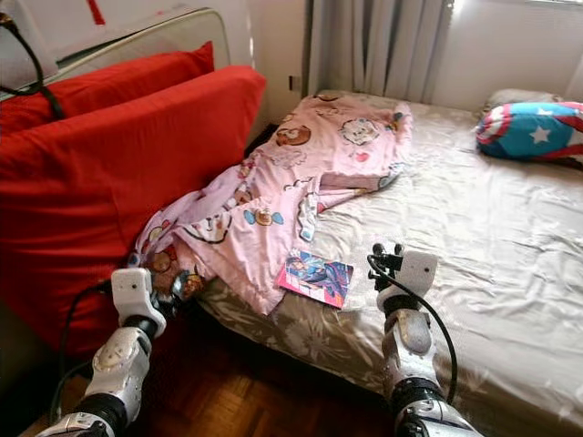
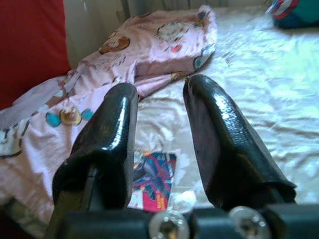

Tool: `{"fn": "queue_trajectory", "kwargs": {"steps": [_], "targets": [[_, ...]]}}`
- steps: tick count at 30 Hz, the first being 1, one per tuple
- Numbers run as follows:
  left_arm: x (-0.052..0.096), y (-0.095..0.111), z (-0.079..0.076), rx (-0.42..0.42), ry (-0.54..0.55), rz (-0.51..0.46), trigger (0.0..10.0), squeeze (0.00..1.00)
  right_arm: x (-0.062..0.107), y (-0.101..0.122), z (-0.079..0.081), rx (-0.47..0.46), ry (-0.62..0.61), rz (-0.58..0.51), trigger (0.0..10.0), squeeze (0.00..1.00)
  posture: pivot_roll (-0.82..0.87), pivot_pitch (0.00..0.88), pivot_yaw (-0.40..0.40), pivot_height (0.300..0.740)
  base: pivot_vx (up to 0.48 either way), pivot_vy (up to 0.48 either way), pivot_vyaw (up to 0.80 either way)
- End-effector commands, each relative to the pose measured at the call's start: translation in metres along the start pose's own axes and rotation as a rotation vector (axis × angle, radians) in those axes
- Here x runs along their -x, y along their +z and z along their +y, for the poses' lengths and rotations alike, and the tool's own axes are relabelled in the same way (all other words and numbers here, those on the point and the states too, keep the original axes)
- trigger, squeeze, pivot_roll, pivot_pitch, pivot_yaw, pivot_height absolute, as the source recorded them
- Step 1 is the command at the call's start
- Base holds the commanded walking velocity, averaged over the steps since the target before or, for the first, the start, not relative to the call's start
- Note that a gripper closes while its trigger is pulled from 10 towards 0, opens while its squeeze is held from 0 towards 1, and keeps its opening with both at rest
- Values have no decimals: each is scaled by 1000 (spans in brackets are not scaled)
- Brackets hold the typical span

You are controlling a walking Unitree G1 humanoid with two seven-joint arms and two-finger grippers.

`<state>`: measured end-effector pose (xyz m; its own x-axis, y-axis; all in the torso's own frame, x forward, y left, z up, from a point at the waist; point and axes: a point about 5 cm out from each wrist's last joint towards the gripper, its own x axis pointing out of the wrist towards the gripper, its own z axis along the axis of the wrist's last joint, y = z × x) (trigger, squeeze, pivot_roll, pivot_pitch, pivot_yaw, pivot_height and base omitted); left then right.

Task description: Clean up the room

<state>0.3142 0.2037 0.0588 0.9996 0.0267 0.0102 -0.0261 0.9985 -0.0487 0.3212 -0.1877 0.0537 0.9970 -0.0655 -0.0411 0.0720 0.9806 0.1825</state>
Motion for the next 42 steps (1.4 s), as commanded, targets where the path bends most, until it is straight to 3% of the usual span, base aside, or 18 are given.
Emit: {"fn": "queue_trajectory", "kwargs": {"steps": [1,8,16,28,42], "targets": [[-6,11,-3,-17,-22,-51,10000,0,0,2,0,-5,-3,-12,10000,0,-108,0,0,740,0,0,0],[-2,6,-12,10,-40,-47,10000,0,4,0,1,18,-6,-27,10000,0,-120,0,4,740,0,0,0],[0,4,-10,34,-16,-37,10000,0,7,-7,1,52,10,12,10000,0,-117,0,-4,740,0,0,0],[-3,3,-11,50,-24,-8,10000,0,4,-7,2,30,-1,34,10000,0,-116,0,-17,740,0,0,0],[-7,6,-11,57,-17,-11,10000,0,5,-13,6,54,29,82,10000,0,-113,0,-32,740,362,0,0]]}}
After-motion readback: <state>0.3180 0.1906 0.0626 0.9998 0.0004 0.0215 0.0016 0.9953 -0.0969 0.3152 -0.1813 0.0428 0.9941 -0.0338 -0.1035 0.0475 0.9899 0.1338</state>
